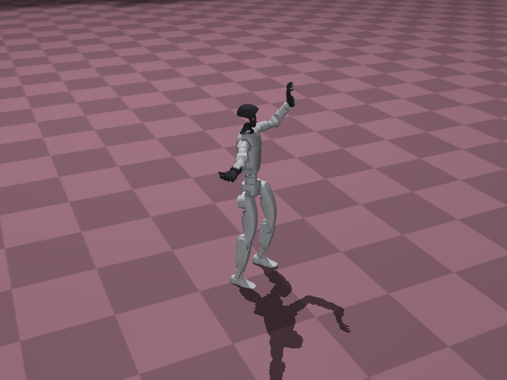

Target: Dance

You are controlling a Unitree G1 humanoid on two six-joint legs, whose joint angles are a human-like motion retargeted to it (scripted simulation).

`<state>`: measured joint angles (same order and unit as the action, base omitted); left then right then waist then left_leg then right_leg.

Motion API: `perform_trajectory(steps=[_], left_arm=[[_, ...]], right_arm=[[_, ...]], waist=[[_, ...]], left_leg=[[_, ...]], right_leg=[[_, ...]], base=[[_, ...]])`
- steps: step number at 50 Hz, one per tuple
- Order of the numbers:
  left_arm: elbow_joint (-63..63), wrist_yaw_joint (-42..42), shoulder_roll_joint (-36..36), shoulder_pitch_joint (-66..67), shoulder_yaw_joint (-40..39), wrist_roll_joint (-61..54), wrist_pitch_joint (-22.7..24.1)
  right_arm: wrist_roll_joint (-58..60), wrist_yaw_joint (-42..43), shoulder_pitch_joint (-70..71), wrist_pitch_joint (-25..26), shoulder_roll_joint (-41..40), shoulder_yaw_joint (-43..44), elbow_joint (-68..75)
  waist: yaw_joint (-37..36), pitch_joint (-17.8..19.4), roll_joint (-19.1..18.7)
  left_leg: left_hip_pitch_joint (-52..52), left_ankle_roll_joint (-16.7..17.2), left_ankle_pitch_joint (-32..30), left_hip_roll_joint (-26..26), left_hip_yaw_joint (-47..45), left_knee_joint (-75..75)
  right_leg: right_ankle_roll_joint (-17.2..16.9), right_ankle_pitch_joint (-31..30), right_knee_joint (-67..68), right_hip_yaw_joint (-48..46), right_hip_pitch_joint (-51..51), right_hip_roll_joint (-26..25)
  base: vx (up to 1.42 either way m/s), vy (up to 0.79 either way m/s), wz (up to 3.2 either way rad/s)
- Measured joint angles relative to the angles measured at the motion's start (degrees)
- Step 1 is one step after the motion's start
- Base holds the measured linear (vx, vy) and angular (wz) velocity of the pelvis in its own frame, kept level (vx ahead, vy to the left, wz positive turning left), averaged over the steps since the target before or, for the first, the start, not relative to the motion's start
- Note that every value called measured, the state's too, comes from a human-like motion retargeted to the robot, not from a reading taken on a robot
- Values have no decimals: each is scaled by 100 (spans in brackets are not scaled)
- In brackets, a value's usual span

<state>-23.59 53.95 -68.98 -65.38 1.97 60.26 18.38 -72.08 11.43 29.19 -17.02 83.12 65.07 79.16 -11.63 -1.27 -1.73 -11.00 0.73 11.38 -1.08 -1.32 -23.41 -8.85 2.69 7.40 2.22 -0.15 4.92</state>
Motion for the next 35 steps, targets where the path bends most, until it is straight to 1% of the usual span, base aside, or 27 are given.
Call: perform_trajectory(steps=[2, 4, 6, 8, 10, 12, 13, 15, 17, 18, 20, 22, 23, 25, 28, 30, 32, 35], left_arm=[[-1176, 54, 244, -384, -383, -1053, -493], [-2340, 158, 374, -699, -901, -2239, -843], [-3360, 166, 371, -822, -1651, -3582, -1063], [-4224, 1, 163, -641, -2523, -5154, -1109], [-5072, -388, -192, -144, -3337, -6835, -811], [-5734, -700, -416, 540, -4170, -8557, -390], [-5843, -686, -372, 855, -4678, -9392, -228], [-5750, -758, -17, 1508, -5868, -10987, 203], [-5788, -1561, 280, 2028, -6665, -12453, 568], [-5832, -1943, 391, 2222, -6884, -12996, 689], [-6042, -2390, 565, 2468, -7120, -13543, 926], [-6239, -2314, 582, 2374, -7062, -13319, 939], [-6250, -2244, 572, 2229, -6944, -13207, 963], [-6121, -2304, 524, 1810, -6605, -13104, 1094], [-5744, -2510, 353, 1025, -5669, -12843, 1349], [-5308, -2444, 301, 378, -4660, -12143, 1554], [-4712, -2305, 438, -139, -3690, -11050, 1492], [-3660, -2479, 683, -610, -2346, -9365, 1022]], right_arm=[[571, -70, 154, -347, 41, -775, -825], [1131, -306, 451, -629, 19, -1785, -1737], [1737, -706, 792, -733, 43, -2854, -2594], [2434, -1018, 1049, -700, 86, -3857, -3444], [3284, -1084, 1222, -566, 132, -4734, -4292], [4176, -1080, 1234, -459, 261, -5397, -5059], [4629, -1083, 1188, -441, 334, -5659, -5418], [5661, -924, 1058, -391, 480, -6107, -6073], [6753, -475, 924, -439, 709, -6448, -6601], [7265, -148, 884, -498, 810, -6590, -6828], [8588, 749, 835, -814, 945, -6834, -7269], [9831, 1567, 898, -1215, 1072, -6929, -7527], [10279, 1967, 963, -1307, 1150, -6937, -7600], [10739, 2618, 1128, -1225, 1234, -6885, -7512], [10283, 2967, 1540, -831, 1021, -6691, -6823], [9636, 3045, 1956, -489, 793, -6559, -6046], [8904, 3166, 2320, -163, 633, -6433, -5164], [7673, 3035, 2768, 91, 520, -6048, -3791]], waist=[[-258, 68, -10], [-359, 132, -58], [-394, 165, -151], [-426, 150, -256], [-433, 101, -339], [-486, 97, -385], [-559, 105, -409], [-693, 144, -456], [-777, 261, -464], [-781, 353, -445], [-753, 593, -331], [-739, 730, -195], [-713, 760, -147], [-655, 756, -142], [-488, 557, -193], [-320, 378, -193], [-222, 211, -161], [-91, 69, -107]], left_leg=[[309, -10, -232, -1, -194, 503], [572, -34, -446, 33, -330, 940], [785, -35, -616, 67, -474, 1288], [941, -24, -737, 79, -652, 1545], [1059, -38, -841, 97, -816, 1752], [1165, -71, -898, 151, -957, 1906], [1216, -96, -913, 182, -1010, 1975], [1324, -143, -917, 259, -1101, 2094], [1437, -185, -862, 347, -1116, 2136], [1485, -199, -834, 401, -1047, 2127], [1590, -200, -763, 518, -849, 2080], [1641, -228, -726, 598, -788, 2052], [1654, -248, -720, 620, -772, 2048], [1655, -276, -733, 592, -746, 2035], [1535, -279, -755, 422, -798, 1976], [1396, -242, -722, 293, -773, 1865], [1210, -195, -631, 237, -631, 1680], [947, -195, -473, 219, -403, 1349]], right_leg=[[-42, 19, 137, 62, -47, 39], [-89, 59, 327, 167, -119, 52], [-119, 113, 548, 286, -214, 40], [-129, 178, 762, 402, -306, 4], [-183, 261, 1010, 509, -415, -25], [-258, 362, 1331, 649, -550, -81], [-285, 416, 1500, 723, -619, -129], [-334, 535, 1864, 838, -766, -207], [-377, 648, 2249, 885, -892, -231], [-387, 679, 2411, 916, -925, -245], [-371, 739, 2721, 918, -963, -222], [-340, 759, 2754, 885, -928, -159], [-317, 745, 2678, 837, -881, -124], [-280, 661, 2421, 782, -748, -112], [-205, 447, 1834, 696, -542, -125], [-167, 300, 1349, 530, -369, -55], [-148, 199, 913, 386, -195, 30], [-69, 78, 448, 223, 8, 65]], base=[[-18, -4, -29], [-20, 6, -20], [-19, 16, -32], [-10, 20, -46], [2, 15, -41], [-1, 8, -41], [-3, 5, -47], [-4, 2, -36], [-8, -2, -6], [-9, -10, 15], [-8, -20, 29], [-5, -21, 33], [-2, -17, 32], [3, -11, 24], [14, -5, 7], [17, 2, 16], [14, 6, 23], [12, -1, 29]])
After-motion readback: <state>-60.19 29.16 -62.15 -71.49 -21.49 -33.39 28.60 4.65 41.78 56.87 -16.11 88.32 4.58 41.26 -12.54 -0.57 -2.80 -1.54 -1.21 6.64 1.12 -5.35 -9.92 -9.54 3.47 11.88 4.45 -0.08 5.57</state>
